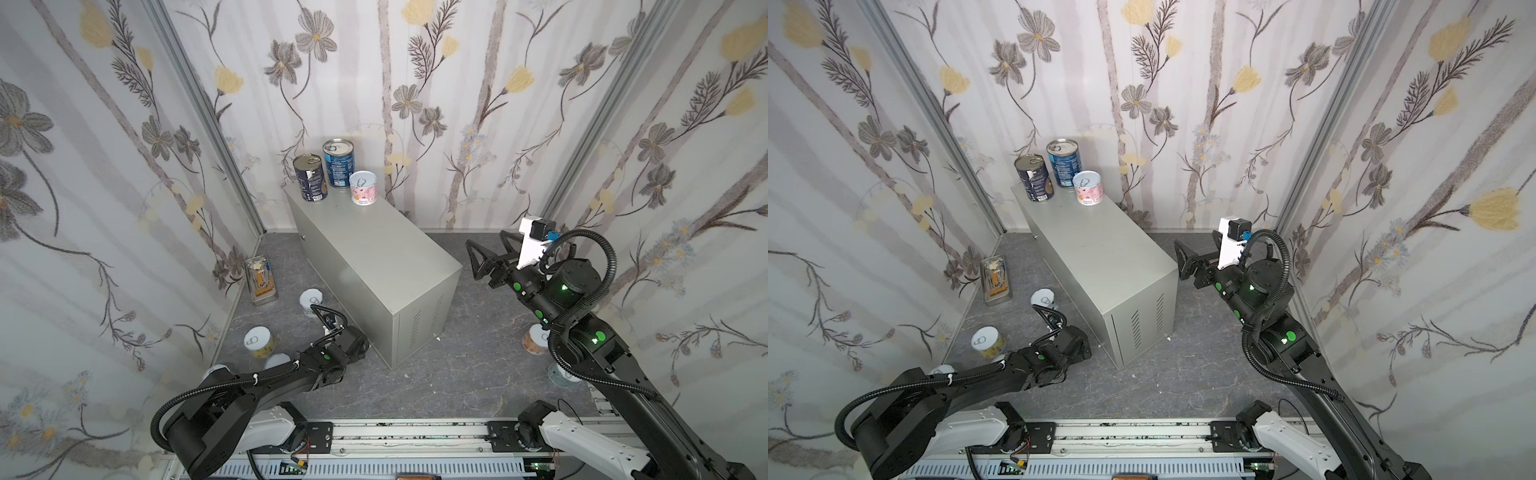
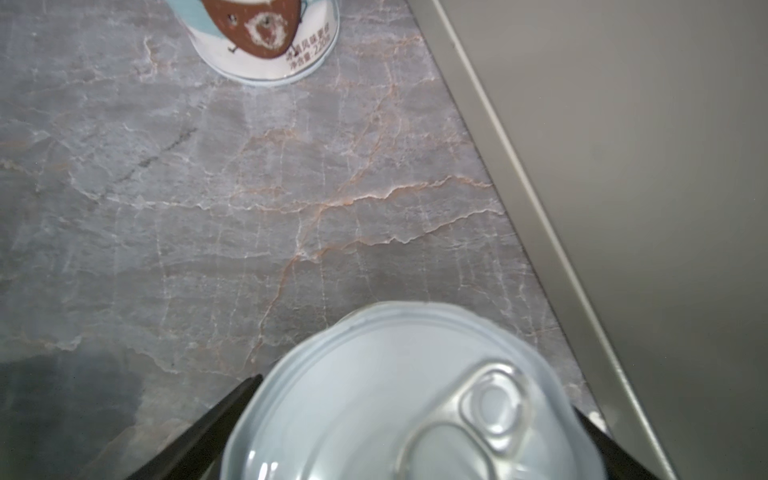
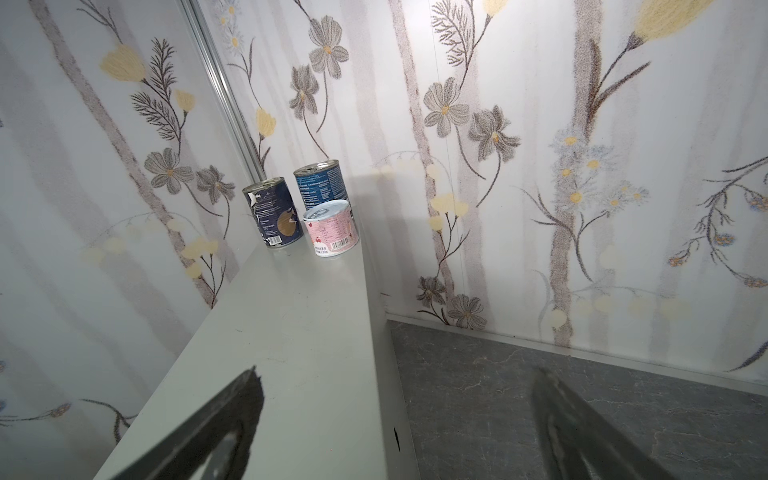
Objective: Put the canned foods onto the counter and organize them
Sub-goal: 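Close the left gripper on the white-lidded floor can and lift it, then carry the white-lidded can with the left gripper up toward the cabinet top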
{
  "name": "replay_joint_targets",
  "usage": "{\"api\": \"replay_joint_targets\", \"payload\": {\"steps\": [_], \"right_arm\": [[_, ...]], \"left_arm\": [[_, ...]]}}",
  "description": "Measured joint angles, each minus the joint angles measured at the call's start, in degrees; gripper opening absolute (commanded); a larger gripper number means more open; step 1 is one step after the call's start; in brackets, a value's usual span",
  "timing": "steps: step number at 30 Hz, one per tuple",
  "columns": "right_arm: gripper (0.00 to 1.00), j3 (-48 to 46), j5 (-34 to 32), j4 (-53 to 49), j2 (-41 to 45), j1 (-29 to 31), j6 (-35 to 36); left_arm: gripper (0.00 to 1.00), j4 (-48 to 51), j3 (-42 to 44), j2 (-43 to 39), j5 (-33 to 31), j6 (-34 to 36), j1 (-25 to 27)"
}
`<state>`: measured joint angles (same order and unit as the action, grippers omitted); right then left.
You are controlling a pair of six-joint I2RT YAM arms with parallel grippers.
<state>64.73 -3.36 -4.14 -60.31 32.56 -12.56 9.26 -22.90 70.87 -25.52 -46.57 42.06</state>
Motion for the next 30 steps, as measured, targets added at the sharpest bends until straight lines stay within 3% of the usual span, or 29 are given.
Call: {"api": "replay_joint_targets", "payload": {"steps": [10,17,23,30], "right_arm": [[1.00,-0.3,0.0,0.0,-0.2,0.0,0.0],[1.00,-0.3,0.0,0.0,-0.6,0.0,0.0],[1.00,-0.3,0.0,0.0,-0.6,0.0,0.0],[1.00,-0.4,0.0,0.0,-1.5,0.0,-0.5]], "left_arm": [[0.92,-4.1,0.3,4.1,-3.6,-0.2,0.0],[0.71,-5.6,0.2,4.3,-3.8,0.1,0.0],[0.60,-5.2,0.8,1.7,-1.3,0.0,0.0],[0.59,-3.4,1.0,-7.1,2.7,0.3,0.0]]}}
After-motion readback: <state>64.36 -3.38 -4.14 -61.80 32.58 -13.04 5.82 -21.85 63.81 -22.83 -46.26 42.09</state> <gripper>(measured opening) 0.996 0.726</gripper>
